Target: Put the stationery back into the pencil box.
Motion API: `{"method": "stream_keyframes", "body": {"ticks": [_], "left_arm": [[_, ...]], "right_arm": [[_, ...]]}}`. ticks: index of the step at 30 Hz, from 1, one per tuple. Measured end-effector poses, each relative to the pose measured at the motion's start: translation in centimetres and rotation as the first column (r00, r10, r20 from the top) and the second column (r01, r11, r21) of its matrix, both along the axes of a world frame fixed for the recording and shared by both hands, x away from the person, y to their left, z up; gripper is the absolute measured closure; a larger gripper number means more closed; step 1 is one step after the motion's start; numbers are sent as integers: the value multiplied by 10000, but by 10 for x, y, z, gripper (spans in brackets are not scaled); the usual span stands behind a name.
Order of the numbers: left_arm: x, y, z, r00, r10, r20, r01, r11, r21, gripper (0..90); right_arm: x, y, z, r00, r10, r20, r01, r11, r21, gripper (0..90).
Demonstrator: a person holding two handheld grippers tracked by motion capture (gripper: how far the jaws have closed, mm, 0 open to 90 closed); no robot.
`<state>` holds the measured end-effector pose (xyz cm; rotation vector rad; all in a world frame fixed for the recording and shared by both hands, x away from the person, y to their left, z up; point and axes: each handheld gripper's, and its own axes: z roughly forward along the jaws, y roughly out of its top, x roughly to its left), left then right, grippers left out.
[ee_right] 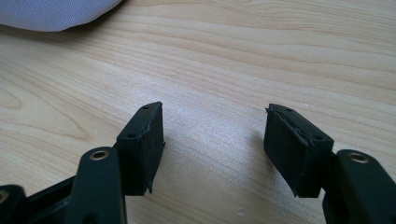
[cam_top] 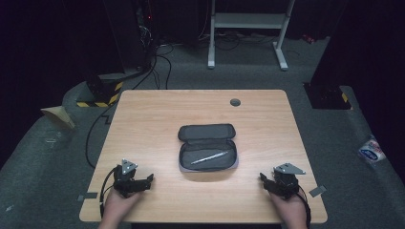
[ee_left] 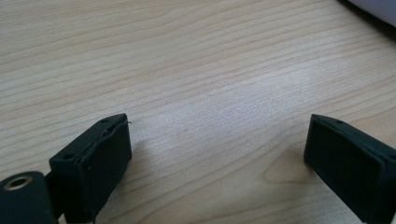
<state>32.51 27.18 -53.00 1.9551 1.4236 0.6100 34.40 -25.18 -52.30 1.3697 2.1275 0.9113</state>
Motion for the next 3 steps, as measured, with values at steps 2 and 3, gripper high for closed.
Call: {"method": "stream_keyframes", "body": {"ticks": [2,3], "left_arm": [[-1,1,0,10000,-74,34,74,10000,0,84],[-1,1,0,10000,-74,34,74,10000,0,85]], "right_arm": [[0,0,0,10000,-2,-4,2,10000,1,374],[0,0,0,10000,-28,-17,28,10000,18,375]]}}
